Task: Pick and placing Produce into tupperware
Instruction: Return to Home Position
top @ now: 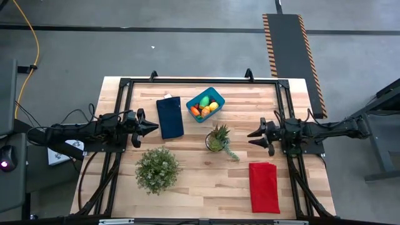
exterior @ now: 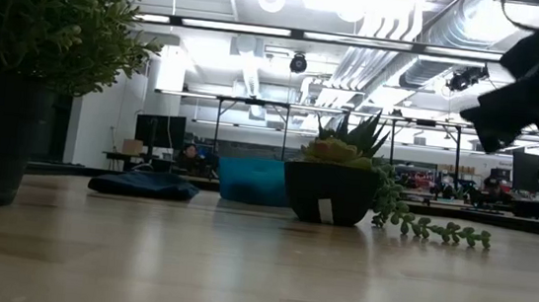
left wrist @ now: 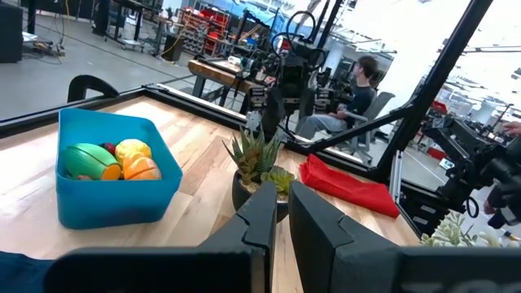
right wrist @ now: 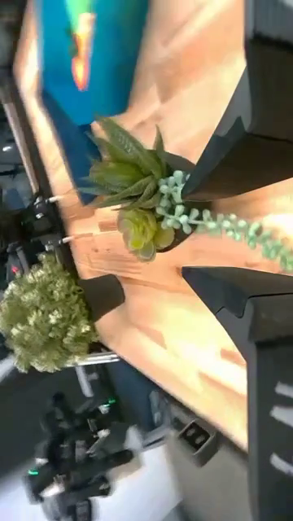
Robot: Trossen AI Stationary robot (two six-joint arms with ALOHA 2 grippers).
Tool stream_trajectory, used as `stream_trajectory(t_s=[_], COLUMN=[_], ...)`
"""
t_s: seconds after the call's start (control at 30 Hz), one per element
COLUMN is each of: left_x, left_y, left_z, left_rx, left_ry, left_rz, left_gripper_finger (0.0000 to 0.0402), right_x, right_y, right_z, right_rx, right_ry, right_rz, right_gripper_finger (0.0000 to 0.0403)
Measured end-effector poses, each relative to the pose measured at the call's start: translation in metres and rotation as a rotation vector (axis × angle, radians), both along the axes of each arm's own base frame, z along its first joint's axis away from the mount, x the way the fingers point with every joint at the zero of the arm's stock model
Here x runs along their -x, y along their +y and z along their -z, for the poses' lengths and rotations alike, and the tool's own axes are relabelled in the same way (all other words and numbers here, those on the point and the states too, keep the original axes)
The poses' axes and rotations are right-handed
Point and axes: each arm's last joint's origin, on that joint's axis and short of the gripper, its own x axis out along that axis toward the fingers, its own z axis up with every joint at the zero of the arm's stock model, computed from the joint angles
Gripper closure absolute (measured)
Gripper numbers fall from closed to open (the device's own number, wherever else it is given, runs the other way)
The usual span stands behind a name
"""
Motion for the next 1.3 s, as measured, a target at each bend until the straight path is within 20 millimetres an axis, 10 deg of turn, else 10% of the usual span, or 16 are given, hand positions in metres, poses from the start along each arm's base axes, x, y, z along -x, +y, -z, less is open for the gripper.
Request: stream_trajectory(t_s=[1.3], left_x=[0.0000], left_y=[0.0000], left_z=[-0.0001], left_rx=[0.000], left_ry=[0.000], left_rz=[0.000], left_gripper_finger=[0.0376], right_x=[-0.0005], right_y=[-0.0001], right_z=[0.0016], right_rx=[-0.201], right_ry=[0.040], right_rz=[0.043], right_gripper_finger=[0.0269])
